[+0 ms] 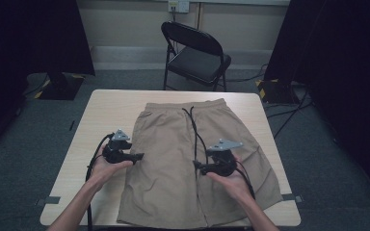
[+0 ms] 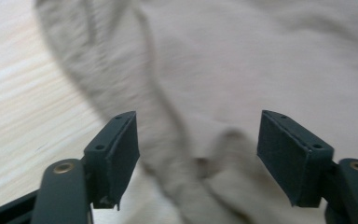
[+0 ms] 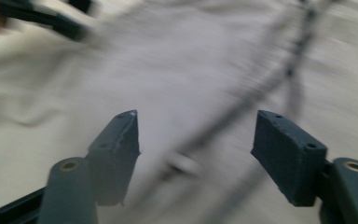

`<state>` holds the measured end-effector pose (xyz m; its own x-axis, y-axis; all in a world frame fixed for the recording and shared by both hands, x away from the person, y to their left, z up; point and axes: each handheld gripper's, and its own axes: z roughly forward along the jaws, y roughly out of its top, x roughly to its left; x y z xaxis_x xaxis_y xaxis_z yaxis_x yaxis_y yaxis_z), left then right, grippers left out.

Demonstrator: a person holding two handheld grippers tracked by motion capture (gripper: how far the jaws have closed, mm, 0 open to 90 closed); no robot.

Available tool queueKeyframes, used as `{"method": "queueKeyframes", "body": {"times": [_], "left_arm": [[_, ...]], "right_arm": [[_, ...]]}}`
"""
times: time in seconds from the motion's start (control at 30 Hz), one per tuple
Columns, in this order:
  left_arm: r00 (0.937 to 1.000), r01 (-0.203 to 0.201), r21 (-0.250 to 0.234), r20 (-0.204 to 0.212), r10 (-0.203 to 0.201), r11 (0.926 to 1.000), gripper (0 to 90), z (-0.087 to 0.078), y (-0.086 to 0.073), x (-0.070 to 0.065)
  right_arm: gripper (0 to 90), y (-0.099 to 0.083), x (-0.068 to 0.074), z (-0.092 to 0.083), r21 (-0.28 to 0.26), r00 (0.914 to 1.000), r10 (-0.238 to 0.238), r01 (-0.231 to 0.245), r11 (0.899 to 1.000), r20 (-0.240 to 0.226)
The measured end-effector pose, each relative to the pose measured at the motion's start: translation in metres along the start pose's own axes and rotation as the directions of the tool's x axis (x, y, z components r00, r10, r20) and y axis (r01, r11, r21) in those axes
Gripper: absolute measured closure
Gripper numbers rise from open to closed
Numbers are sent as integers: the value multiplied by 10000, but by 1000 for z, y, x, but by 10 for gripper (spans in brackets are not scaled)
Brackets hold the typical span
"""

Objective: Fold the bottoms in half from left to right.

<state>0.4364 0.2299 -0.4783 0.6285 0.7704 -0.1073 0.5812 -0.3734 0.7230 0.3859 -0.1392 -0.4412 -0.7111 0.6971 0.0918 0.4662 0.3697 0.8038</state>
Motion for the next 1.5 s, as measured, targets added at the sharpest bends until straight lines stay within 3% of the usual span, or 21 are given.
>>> {"method": "queueKeyframes", "body": {"times": [0.03, 0.07, 0.1, 0.13, 0.17, 0.2, 0.33, 0.4, 0.53, 0.57, 0.63, 0.7, 0.9, 1.0, 1.07, 1.1, 1.13, 1.17, 1.27, 1.37, 1.5], "left_arm": [[9995, 60, 333, 292, -70, 9994, 306, 6, -5, 5], [9995, 60, 333, 292, -70, 9994, 320, 6, -5, 5], [9995, -264, 503, 166, 256, 9984, 340, 8, -7, 5], [9995, -264, 503, 166, 256, 9984, 343, 8, -7, 5], [9996, -211, 405, 197, 203, 9990, 343, 9, -8, 4], [9996, -211, 405, 197, 203, 9990, 348, 9, -8, 4], [9988, -484, 424, 37, 483, 9979, 362, 9, -9, 2], [9987, -499, 371, 42, 498, 9981, 362, 9, -10, 2], [9992, -377, 293, 134, 374, 9989, 362, 9, -10, 4], [9992, -380, 278, 143, 376, 9989, 362, 9, -11, 4], [9992, -353, 244, 170, 349, 9991, 362, 9, -11, 4], [9992, -378, 222, 157, 375, 9990, 361, 9, -11, 4], [9989, -450, 212, 161, 447, 9988, 341, 9, -11, 3], [9987, -484, 200, 172, 481, 9986, 338, 9, -11, 3], [9986, -500, 200, 178, 497, 9985, 337, 9, -11, 3], [9986, -505, 190, 180, 501, 9985, 335, 10, -12, 3], [9985, -509, 177, 190, 505, 9985, 335, 10, -12, 3], [9986, -493, 170, 176, 490, 9986, 333, 10, -12, 3], [9984, -550, 178, 173, 547, 9983, 329, 10, -12, 3], [9983, -556, 141, 189, 553, 9984, 323, 11, -12, 3], [9981, -580, 178, 206, 576, 9982, 323, 10, -11, 3]], "right_arm": [[343, 7, 18, 9, 33, 9987, -152, 154, 9999, -496], [343, 7, 18, 9, 33, 9987, -152, 154, 9999, -496], [355, 12, 38, 20, 211, 9933, -447, 472, 9987, -1062], [355, 12, 38, 20, 211, 9933, -447, 472, 9987, -1062], [376, 16, 61, 33, 421, 9846, -996, 1067, 9934, -1437], [383, 17, 73, 39, 508, 9786, -1208, 1309, 9901, -1665], [440, 24, 111, 61, 548, 9516, -1646, 1847, 9813, -2595], [450, 27, 124, 73, 601, 9372, -1580, 1853, 9808, -3110], [509, 27, 140, 88, 685, 9267, -1461, 1803, 9812, -3463], [527, 27, 150, 96, 729, 9162, -1357, 1754, 9818, -3771], [542, 25, 160, 105, 862, 9068, -1483, 1972, 9766, -3946], [539, 22, 166, 113, 1007, 9044, -1425, 1983, 9750, -4021], [478, 16, 171, 132, 1244, 9141, -1398, 2004, 9718, -3807], [478, 15, 174, 132, 1061, 9173, -1590, 2107, 9718, -3650], [494, 17, 177, 129, 983, 9122, -1567, 2080, 9732, -3786], [498, 20, 179, 126, 900, 9034, -1509, 2028, 9751, -4013], [498, 20, 179, 126, 900, 9034, -1509, 2028, 9751, -4013], [494, 19, 182, 127, 1158, 9006, -1559, 2199, 9686, -4058], [463, 15, 181, 132, 1477, 9048, -1558, 2303, 9618, -3963], [409, 13, 181, 135, 1495, 9026, -1320, 2091, 9664, -4098], [352, 10, 188, 134, 1304, 8993, -1718, 2420, 9615, -4023]]}}
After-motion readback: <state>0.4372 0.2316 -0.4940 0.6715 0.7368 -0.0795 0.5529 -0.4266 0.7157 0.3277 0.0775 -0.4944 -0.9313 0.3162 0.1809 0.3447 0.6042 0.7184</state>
